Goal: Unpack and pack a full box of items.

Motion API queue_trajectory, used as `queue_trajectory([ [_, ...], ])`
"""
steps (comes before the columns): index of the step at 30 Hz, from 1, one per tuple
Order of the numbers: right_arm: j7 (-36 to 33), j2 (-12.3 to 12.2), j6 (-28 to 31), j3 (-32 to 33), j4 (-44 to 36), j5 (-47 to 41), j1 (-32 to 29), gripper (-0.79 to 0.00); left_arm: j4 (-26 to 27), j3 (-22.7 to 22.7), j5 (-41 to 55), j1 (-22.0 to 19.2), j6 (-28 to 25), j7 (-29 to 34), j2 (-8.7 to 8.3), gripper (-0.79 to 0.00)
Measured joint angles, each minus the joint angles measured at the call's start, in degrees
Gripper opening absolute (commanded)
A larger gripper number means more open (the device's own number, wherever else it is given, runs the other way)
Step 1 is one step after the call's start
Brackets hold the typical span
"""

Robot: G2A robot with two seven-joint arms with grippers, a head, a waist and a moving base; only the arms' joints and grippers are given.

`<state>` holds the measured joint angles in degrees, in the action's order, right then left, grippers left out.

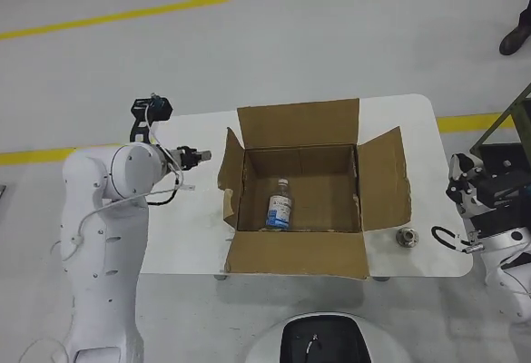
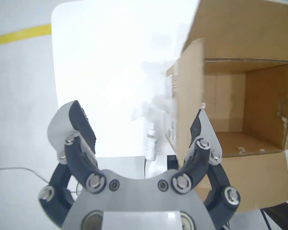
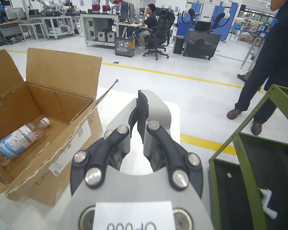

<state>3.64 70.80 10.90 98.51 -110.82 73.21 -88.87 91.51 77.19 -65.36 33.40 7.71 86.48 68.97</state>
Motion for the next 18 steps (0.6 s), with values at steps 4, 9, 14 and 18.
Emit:
queue_trajectory([
  [4,0.0,0.0,0.0,0.0,0.0,0.0,0.0,-0.785,-4.38,1.14,-1.65,1.58,-0.78,0.73,-0.45,0.0],
  [9,0.0,0.0,0.0,0.0,0.0,0.0,0.0,-0.785,-8.64,-1.48,1.38,3.22,-3.33,1.29,-0.17,0.0],
  [14,0.0,0.0,0.0,0.0,0.0,0.0,0.0,-0.785,-10.93,-6.93,5.63,3.9,-7.12,1.54,0.47,0.0],
  [18,0.0,0.0,0.0,0.0,0.0,0.0,0.0,-0.785,-12.42,-11.17,9.92,3.58,-7.6,1.52,0.85,0.0],
])
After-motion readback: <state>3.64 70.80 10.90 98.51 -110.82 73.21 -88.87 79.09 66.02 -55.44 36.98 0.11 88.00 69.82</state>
